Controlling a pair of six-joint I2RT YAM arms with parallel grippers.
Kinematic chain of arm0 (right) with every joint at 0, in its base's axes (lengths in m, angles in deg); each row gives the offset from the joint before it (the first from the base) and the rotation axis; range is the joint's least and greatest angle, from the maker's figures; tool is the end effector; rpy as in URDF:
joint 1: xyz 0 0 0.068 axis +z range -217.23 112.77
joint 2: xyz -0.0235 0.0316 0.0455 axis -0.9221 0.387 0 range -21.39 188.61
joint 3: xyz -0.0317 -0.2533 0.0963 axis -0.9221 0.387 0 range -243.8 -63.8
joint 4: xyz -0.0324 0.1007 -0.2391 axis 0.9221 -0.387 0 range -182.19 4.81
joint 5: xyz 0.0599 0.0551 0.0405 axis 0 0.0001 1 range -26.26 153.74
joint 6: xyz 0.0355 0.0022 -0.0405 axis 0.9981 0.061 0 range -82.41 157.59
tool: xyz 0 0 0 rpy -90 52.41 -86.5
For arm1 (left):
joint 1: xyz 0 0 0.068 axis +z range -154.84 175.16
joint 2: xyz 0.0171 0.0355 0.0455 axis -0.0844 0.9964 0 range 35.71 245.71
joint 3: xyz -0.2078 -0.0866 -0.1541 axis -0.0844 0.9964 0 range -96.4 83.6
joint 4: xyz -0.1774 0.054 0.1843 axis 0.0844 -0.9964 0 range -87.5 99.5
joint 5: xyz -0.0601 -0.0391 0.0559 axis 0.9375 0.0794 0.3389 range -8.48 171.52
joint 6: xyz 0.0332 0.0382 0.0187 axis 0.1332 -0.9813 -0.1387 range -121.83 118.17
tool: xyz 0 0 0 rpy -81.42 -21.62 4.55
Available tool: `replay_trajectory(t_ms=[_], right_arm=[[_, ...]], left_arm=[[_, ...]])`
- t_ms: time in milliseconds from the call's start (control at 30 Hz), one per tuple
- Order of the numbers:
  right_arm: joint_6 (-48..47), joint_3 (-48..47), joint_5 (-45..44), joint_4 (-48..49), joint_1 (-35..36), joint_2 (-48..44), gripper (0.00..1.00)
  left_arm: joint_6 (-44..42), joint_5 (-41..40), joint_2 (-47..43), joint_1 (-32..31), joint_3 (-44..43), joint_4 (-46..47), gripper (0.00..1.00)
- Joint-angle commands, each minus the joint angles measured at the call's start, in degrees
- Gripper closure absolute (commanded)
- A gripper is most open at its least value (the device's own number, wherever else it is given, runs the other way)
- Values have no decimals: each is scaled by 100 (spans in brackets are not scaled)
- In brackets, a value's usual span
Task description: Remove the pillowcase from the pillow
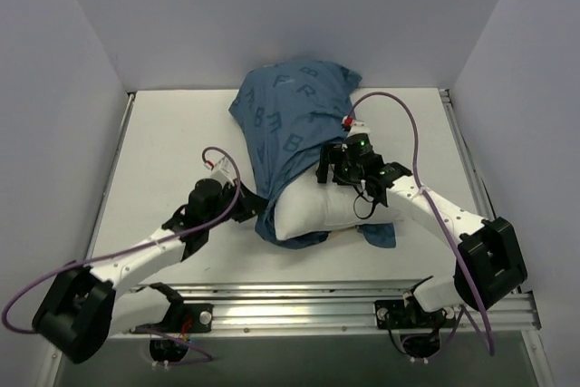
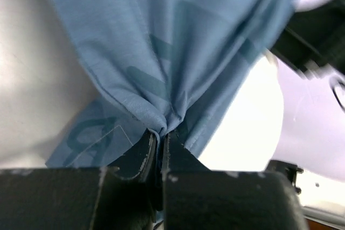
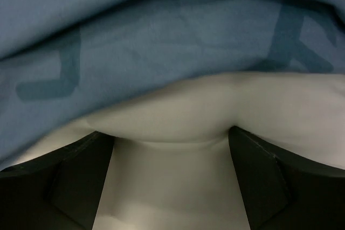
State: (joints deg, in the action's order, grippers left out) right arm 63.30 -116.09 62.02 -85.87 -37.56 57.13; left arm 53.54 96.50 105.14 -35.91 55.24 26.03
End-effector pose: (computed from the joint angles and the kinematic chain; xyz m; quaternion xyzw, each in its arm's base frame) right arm 0.2711 0.1533 0.2682 -0.0216 0.8519 0.2318 0.4691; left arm 0.2094 -0.1369 0.1999 -0.1067 0.8302 -0.4470 0.3156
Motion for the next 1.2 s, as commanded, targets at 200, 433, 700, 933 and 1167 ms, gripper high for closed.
replay_trajectory(t_ms=[200,433,700,933,1167], right_arm=[[-927,-1528,-933,-570,782,569,14],[-797,-1899,-2324,-1460,2279,-56,7],[-173,-1128,-2773,-2049,3053,5,2],[92,-344,-2642,-1892,3054,110,0],[-5,-184,-2386,-1679,2904,620,76]], left_arm=[[-246,-944,-993,-962,6,-468,98],[-404,-892,25,-1041,-504,-81,98],[-607,-1164,185,-1033,-802,-264,98],[-721,-1446,150,-989,-847,-502,98],[-712,-1761,361,-910,-908,-511,98]])
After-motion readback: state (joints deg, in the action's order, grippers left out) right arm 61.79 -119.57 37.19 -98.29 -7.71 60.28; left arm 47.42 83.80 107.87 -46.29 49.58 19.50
